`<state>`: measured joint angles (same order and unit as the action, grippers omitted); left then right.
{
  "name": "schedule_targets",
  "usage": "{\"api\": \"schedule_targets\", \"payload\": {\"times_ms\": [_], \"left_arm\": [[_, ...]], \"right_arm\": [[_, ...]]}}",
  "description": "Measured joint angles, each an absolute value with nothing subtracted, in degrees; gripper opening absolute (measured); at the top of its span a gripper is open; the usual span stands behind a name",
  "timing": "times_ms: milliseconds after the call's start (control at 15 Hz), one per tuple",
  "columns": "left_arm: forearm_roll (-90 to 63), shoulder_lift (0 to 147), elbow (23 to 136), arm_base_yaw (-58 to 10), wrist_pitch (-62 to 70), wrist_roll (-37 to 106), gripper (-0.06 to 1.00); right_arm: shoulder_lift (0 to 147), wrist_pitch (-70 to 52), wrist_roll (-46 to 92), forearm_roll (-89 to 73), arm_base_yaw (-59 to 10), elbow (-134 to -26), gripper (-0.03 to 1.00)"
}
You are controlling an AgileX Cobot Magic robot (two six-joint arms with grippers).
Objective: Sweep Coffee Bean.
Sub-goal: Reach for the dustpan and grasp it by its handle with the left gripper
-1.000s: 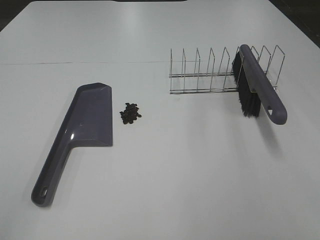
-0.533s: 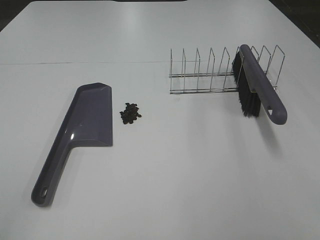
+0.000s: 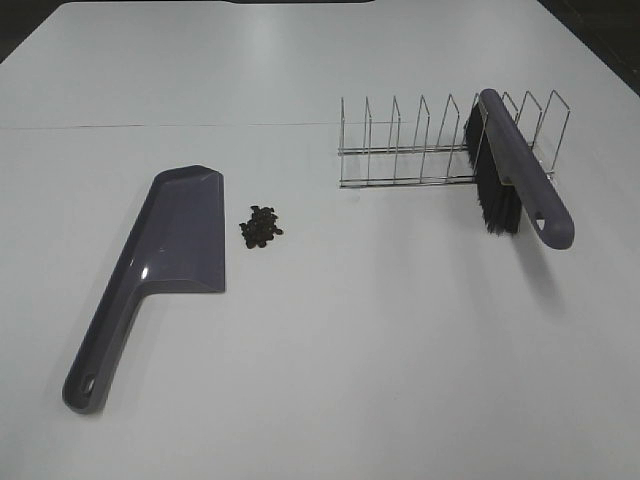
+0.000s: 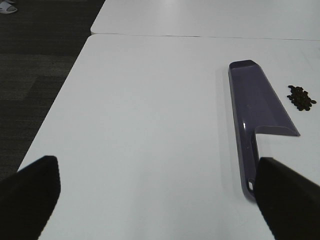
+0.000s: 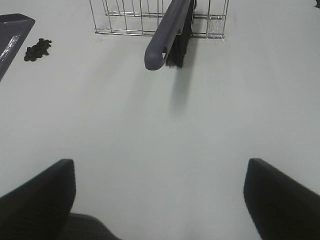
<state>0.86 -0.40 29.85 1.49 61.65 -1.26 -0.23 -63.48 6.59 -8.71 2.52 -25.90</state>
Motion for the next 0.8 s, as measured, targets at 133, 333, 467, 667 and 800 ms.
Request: {"api": "schedule_targets", "payload": {"times_ms": [133,333,467,667,800], "left_arm": [[0.86,-0.4,29.85,1.49,61.65,-1.26,0.98],[0.92,-0.4,29.85,1.49,61.65,-1.26,0.98],[0.92,-0.4,29.85,1.49,61.65,-1.26,0.98],[0.92,-0.4,29.85,1.49,61.65,-1.26,0.98],[0.92,-0.4,29.85,1.49,61.65,-1.26,0.98]], "right_arm": [[-0.23,-63.48,6.59,-8.71,2.52,-25.9,0.79],[-0.23,-63.48,6.82,-8.71,2.52,-25.9,0.78],[-0.23,-63.48,7.33,-8.71,2.52,-25.9,0.77],[-0.23,-63.48,8.82,-8.71,2.52,-25.9,0.77],[-0.23,-63.48,8.94,-8.71,2.52,-25.9,0.76]]}}
